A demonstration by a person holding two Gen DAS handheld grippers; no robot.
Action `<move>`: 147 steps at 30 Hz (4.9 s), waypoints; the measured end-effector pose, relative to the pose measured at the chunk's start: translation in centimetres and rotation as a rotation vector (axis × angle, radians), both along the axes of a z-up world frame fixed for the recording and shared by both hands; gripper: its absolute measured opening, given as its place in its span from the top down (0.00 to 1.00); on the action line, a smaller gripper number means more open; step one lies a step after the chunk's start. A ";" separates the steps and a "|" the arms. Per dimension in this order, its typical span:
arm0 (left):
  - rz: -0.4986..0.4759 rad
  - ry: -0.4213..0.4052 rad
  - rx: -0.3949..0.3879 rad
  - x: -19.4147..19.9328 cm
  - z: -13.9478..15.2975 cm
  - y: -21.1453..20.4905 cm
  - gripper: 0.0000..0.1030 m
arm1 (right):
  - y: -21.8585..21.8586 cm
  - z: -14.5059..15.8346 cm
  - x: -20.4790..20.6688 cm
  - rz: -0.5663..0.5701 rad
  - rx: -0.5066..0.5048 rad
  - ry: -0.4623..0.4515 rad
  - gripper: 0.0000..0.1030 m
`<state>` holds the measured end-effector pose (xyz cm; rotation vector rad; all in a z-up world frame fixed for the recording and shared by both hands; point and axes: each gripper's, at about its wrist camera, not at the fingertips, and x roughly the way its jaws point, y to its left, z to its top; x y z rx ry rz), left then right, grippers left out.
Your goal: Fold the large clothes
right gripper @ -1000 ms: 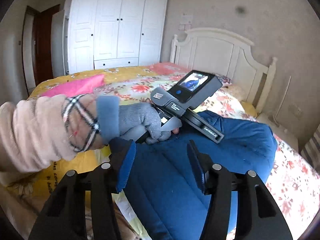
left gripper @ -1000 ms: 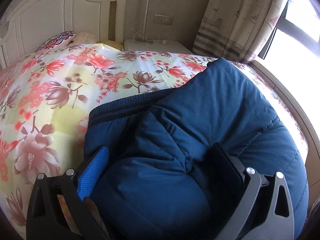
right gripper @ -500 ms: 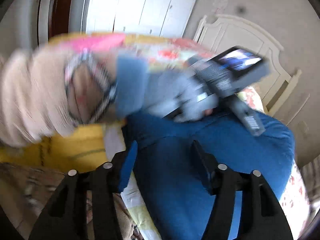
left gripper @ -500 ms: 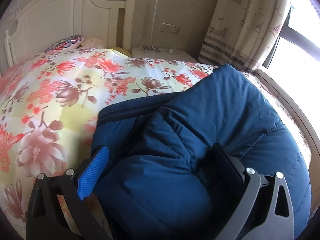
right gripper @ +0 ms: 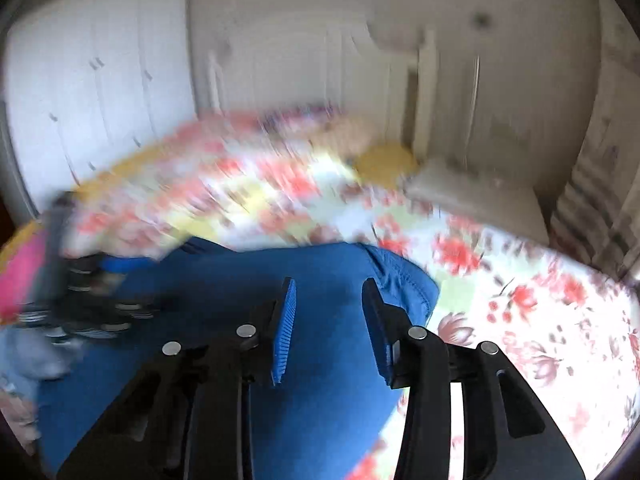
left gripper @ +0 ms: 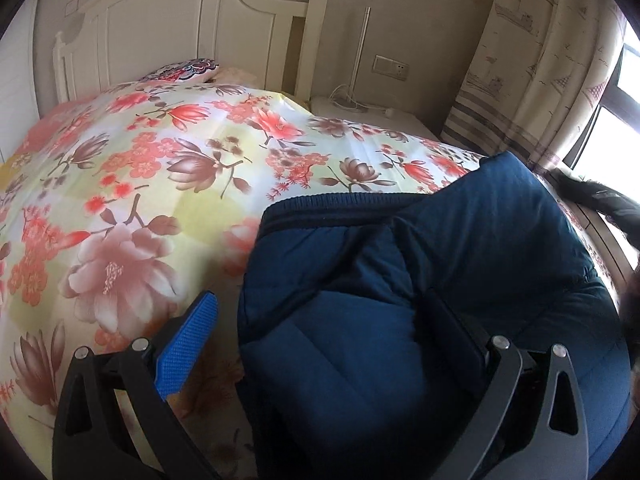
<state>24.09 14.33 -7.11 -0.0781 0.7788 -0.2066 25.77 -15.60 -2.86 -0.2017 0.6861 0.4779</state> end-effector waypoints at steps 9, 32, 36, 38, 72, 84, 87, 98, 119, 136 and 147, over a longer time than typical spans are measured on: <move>0.039 0.006 -0.019 0.0 -0.2 0.7 0.02 | 2.1 0.1 3.8 -0.009 -0.079 0.055 0.60; 0.111 -0.072 0.138 -1.8 3.7 -0.1 0.04 | 8.7 -4.5 4.8 0.099 -0.344 0.119 0.60; 0.119 -0.158 0.044 -3.6 9.2 0.9 0.03 | 8.5 -4.4 4.9 0.104 -0.335 0.123 0.60; 0.120 -0.160 0.044 -3.6 10.2 0.6 0.02 | 8.3 -4.4 5.0 0.102 -0.314 0.126 0.60; 0.099 0.077 0.014 0.3 -1.0 1.5 0.02 | 4.7 0.8 -12.5 0.250 -0.087 -0.019 0.50; 0.258 -0.190 0.313 -11.7 7.4 0.0 0.02 | 2.8 0.2 -21.1 0.273 -0.106 -0.178 0.49; 0.205 -0.236 0.348 -16.2 8.1 -1.6 0.02 | 2.7 -0.8 -22.1 0.286 -0.095 -0.173 0.46; 0.164 -0.145 0.349 -18.2 2.3 -3.4 0.02 | 3.3 -1.3 -22.5 0.268 -0.092 -0.144 0.45; 0.159 -0.118 0.190 -18.1 0.5 -1.6 0.02 | 3.8 -4.5 -22.8 0.273 -0.078 -0.101 0.43; -0.047 0.293 -0.501 -9.6 -3.3 6.4 0.02 | -6.6 -8.7 -12.9 0.038 0.653 0.464 0.06; -0.119 0.215 -0.585 -11.1 -2.3 5.4 0.44 | -5.7 -8.1 -15.5 0.083 0.572 0.311 0.29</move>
